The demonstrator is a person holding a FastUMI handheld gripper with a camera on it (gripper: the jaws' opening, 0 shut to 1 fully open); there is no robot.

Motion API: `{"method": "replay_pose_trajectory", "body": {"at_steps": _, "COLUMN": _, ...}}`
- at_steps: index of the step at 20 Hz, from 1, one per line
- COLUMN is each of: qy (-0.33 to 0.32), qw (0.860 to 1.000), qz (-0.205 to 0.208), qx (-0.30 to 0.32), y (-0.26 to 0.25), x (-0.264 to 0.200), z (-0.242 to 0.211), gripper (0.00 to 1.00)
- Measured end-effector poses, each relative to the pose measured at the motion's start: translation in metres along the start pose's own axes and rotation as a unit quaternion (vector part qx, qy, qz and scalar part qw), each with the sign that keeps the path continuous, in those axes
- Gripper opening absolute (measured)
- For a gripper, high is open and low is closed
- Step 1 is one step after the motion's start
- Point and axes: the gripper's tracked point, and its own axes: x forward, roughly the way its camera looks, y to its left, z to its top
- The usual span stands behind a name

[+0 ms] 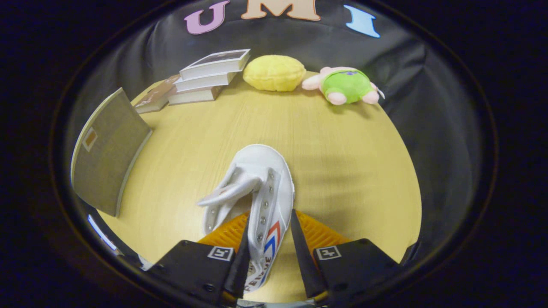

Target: Open the storage box then place both shoes into the box .Put the left shoe in first, then the right shoe, with the right side of both shoes facing outward in a uniform manner.

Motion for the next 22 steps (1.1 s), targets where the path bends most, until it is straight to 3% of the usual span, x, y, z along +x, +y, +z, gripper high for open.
{"method": "replay_pose_trajectory", "body": {"at_steps": 2, "qy": 0.003, "qw": 1.0, "qz": -0.013, "qx": 0.01, "y": -0.008, "x": 0.002, "z": 0.001, "gripper": 0.43}}
{"method": "replay_pose_trajectory", "body": {"at_steps": 4, "qy": 0.002, "qw": 1.0, "qz": -0.005, "qx": 0.014, "y": -0.009, "x": 0.001, "z": 0.0, "gripper": 0.24}}
{"method": "replay_pose_trajectory", "body": {"at_steps": 6, "qy": 0.008, "qw": 0.999, "qz": -0.017, "qx": 0.028, "y": -0.016, "x": 0.005, "z": -0.002, "gripper": 0.24}}
{"method": "replay_pose_trajectory", "body": {"at_steps": 7, "qy": 0.009, "qw": 0.999, "qz": -0.018, "qx": 0.039, "y": -0.018, "x": 0.004, "z": -0.003, "gripper": 0.13}}
{"method": "replay_pose_trajectory", "body": {"at_steps": 8, "qy": 0.002, "qw": 0.999, "qz": -0.014, "qx": 0.046, "y": -0.019, "x": 0.002, "z": -0.003, "gripper": 0.1}}
{"method": "replay_pose_trajectory", "body": {"at_steps": 11, "qy": -0.015, "qw": 0.995, "qz": 0.012, "qx": 0.101, "y": -0.017, "x": -0.001, "z": -0.002, "gripper": 0.07}}
{"method": "replay_pose_trajectory", "body": {"at_steps": 16, "qy": 0.011, "qw": 0.964, "qz": 0.134, "qx": 0.23, "y": 0.019, "x": -0.008, "z": -0.01, "gripper": 0.07}}
{"method": "replay_pose_trajectory", "body": {"at_steps": 22, "qy": -0.022, "qw": 0.952, "qz": 0.186, "qx": 0.243, "y": 0.053, "x": -0.038, "z": 0.003, "gripper": 0.06}}
